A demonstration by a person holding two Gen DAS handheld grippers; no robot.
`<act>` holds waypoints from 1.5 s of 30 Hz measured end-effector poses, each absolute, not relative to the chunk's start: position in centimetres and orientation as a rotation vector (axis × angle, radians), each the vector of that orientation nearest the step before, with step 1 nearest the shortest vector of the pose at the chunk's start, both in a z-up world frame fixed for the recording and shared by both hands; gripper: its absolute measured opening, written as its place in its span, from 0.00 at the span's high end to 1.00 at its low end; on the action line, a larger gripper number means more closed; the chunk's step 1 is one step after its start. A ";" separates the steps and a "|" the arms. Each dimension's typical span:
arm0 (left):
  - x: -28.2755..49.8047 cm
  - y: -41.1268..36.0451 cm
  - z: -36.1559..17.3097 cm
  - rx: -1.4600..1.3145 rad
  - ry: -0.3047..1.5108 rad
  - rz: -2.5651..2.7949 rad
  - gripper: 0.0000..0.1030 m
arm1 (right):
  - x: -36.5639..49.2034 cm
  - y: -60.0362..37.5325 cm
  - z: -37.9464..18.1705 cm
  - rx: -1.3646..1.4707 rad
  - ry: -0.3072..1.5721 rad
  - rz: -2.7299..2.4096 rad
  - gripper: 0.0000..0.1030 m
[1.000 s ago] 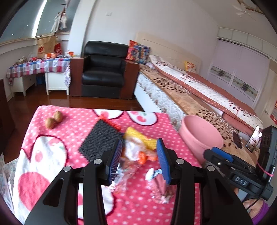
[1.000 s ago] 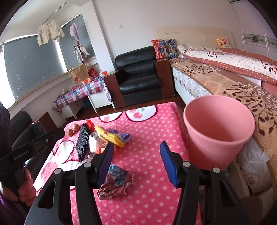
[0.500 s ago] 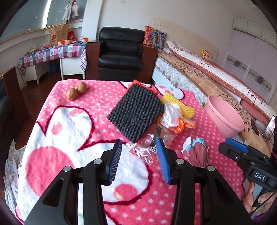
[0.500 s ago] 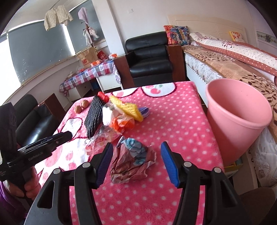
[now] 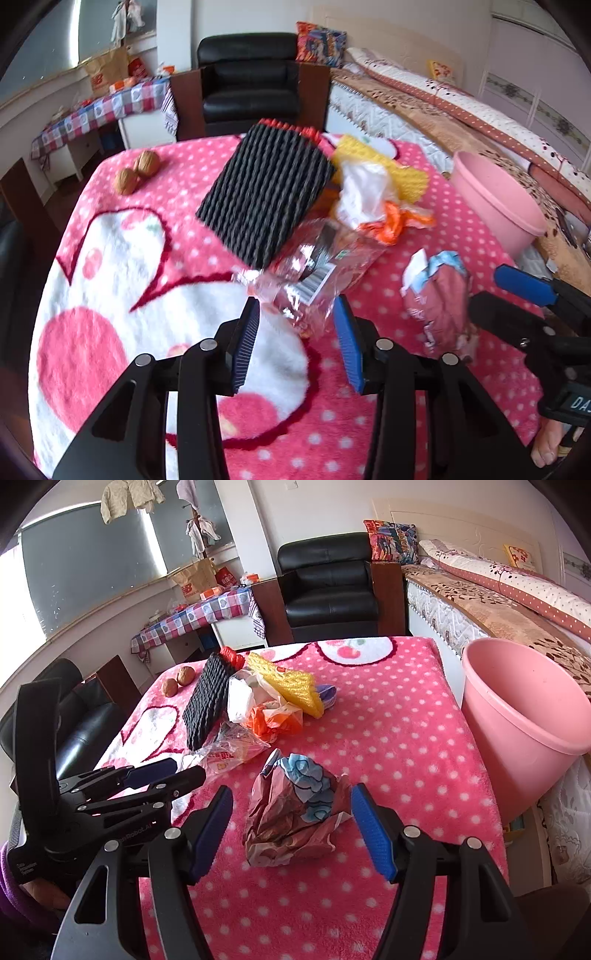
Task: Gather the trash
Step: 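Close the left tool on the clear plastic bag with barcode, then close the right tool on the brown paper wrapper while the left tool holds the clear bag, then carry the clear bag and brown wrapper with both tools over the bucket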
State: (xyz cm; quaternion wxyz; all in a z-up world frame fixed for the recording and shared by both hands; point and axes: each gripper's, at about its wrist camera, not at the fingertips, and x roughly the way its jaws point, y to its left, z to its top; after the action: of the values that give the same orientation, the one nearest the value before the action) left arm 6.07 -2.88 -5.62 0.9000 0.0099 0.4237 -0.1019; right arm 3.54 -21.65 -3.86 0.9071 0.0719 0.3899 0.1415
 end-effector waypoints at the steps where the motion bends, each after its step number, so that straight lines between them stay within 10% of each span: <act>1: 6.2 -2.5 -5.9 0.005 0.893 -0.206 0.59 | 3.6 -21.6 -4.0 0.149 0.809 0.293 0.36; 6: 6.6 -1.2 -6.2 -0.080 0.910 -0.211 0.60 | 3.8 -21.4 -4.4 0.153 0.827 0.307 0.36; 11: 6.7 -0.5 -6.2 -0.104 0.911 -0.229 0.92 | 3.9 -21.1 -4.5 0.142 0.836 0.306 0.36; 23: 5.5 -0.2 -4.2 -0.110 0.859 -0.264 0.99 | 4.5 -21.5 -5.6 0.168 0.879 0.287 0.37; 35: 4.8 0.1 -2.5 -0.129 0.815 -0.269 0.99 | 4.0 -21.4 -5.4 0.187 0.870 0.339 0.88; 45: 4.6 -0.3 -1.6 -0.132 0.793 -0.276 0.99 | 3.2 -22.7 -3.7 0.218 0.789 0.338 0.93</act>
State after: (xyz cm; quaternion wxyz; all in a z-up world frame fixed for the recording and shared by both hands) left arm 4.59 -0.31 -1.60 0.9110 -0.0640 0.3848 -0.1338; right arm 3.17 -22.69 -3.72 0.9037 0.1053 0.3816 0.1634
